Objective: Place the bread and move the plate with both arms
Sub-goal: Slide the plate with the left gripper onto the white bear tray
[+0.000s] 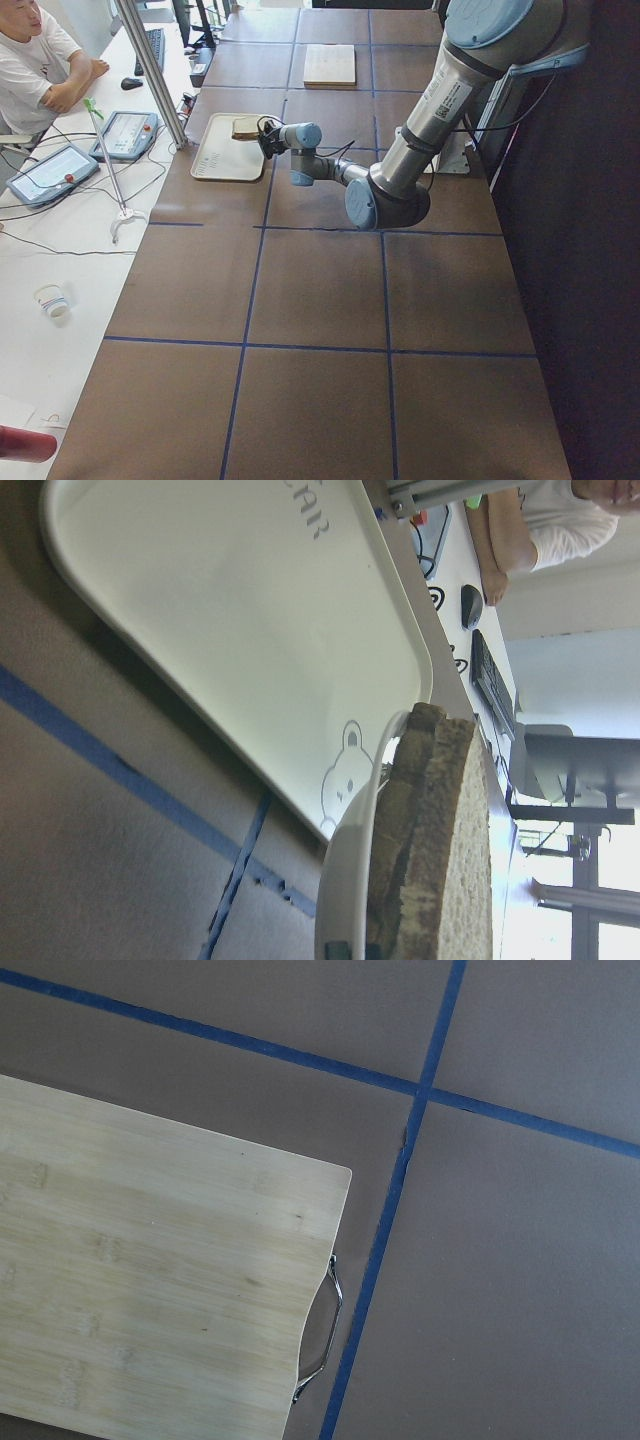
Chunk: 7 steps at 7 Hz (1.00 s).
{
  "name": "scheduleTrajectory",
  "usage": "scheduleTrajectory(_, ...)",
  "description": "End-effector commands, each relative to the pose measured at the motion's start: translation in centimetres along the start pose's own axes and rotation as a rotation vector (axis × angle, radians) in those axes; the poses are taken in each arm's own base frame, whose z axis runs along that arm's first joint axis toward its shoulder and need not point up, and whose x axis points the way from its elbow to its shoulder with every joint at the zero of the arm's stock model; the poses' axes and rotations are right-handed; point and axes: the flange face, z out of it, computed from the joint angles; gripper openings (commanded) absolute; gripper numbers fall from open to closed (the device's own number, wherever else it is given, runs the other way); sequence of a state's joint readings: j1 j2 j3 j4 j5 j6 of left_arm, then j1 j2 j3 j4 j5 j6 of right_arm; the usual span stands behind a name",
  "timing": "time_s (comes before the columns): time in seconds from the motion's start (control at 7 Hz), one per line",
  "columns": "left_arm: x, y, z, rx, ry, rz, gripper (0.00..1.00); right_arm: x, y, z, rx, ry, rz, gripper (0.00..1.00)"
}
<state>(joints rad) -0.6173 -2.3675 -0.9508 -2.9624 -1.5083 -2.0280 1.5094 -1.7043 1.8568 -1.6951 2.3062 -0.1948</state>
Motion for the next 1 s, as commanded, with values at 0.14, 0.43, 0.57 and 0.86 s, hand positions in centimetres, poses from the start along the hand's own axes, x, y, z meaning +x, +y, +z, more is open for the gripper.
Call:
scheduleTrajectory(0.14, 0.6, -2.8, 4.9, 0.080, -0.076, 0.000, 0.15, 0.0, -0.1, 0.0, 0.001, 0.001, 0.001, 1.00)
scheduleTrajectory(0.43, 2.6, -5.0, 4.2, 0.058, -0.070, -0.001, 1.00, -0.1, -0.2, -0.2, 0.004, 0.000, -0.001, 1.00)
scheduleTrajectory(0.57, 4.4, -6.7, 2.4, -0.002, -0.062, 0.005, 1.00, -0.2, -0.3, -0.3, 0.006, 0.000, -0.003, 1.00)
scheduleTrajectory(0.86, 1.3, -8.7, -3.3, -0.115, -0.095, 0.032, 1.00, -0.3, -0.5, -0.4, 0.009, 0.002, -0.003, 1.00)
